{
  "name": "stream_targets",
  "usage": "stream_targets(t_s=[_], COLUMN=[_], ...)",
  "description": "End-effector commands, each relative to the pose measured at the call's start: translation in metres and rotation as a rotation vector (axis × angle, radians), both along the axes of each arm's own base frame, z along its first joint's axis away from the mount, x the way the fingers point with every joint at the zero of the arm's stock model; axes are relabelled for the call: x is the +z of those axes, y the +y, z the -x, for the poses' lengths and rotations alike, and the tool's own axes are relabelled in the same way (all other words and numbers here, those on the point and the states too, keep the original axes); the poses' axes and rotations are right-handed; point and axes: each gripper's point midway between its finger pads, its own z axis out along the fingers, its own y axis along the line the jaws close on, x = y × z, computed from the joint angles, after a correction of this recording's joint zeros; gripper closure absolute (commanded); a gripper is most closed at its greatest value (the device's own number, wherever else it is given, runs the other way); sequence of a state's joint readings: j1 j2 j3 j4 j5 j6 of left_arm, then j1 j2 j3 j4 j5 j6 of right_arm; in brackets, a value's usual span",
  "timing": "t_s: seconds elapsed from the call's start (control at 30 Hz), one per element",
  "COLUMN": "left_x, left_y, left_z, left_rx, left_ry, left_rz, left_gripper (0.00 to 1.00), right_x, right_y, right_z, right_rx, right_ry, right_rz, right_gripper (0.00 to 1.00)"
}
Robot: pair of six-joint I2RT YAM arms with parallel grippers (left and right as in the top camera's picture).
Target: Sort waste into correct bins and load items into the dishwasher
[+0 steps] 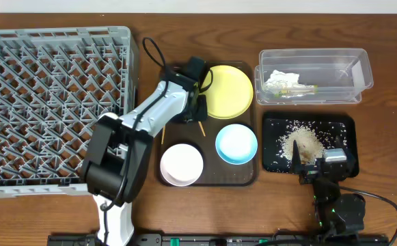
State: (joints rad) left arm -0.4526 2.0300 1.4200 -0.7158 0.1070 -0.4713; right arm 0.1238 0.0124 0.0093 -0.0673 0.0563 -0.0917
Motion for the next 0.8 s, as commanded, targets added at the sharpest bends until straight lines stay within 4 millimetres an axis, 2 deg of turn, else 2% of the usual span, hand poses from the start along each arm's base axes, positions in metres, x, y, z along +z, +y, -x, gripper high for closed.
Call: stream_targets(t_s=[0.0, 0.17, 0.27, 0.47, 0.57, 0.77], left_x=[-0.014, -0.027, -0.026, -0.017, -0.017, -0.015], left_y=[-0.001, 0.008, 0.018, 0.054, 0.055, 0.043], left_z=[0.005, 0.007, 0.008, 0.012, 0.004, -0.018], left_rx=[0.001, -0.005, -0.027, 0.002, 0.007, -0.183], left_ry=[0.038, 0.052, 0.052, 0.064, 0.039, -0.058], left_rz=[-0.008, -0.062, -0.114, -0.254, -0.234, -0.222], left_gripper=[0.56, 0.51, 0.51, 0.50, 0.50, 0.50], right_x=[-0.001, 0.000, -0.001, 0.000, -0.001, -0.001], right_y=[-0.002, -0.002, -0.002, -0.002, -0.002, -0.002], right_z=[0.000, 0.000, 0.000, 0.000, 0.000, 0.000], right_rx=[-0.009, -0.009, -0.009, -0.009, -0.009, -0.009], right_ry=[-0.003, -0.003, -0.003, -0.003, -0.003, -0.003], right_rz=[0.007, 0.007, 0.007, 0.007, 0.007, 0.007], right_gripper=[0.01, 0.01, 0.01, 0.01, 0.01, 0.01])
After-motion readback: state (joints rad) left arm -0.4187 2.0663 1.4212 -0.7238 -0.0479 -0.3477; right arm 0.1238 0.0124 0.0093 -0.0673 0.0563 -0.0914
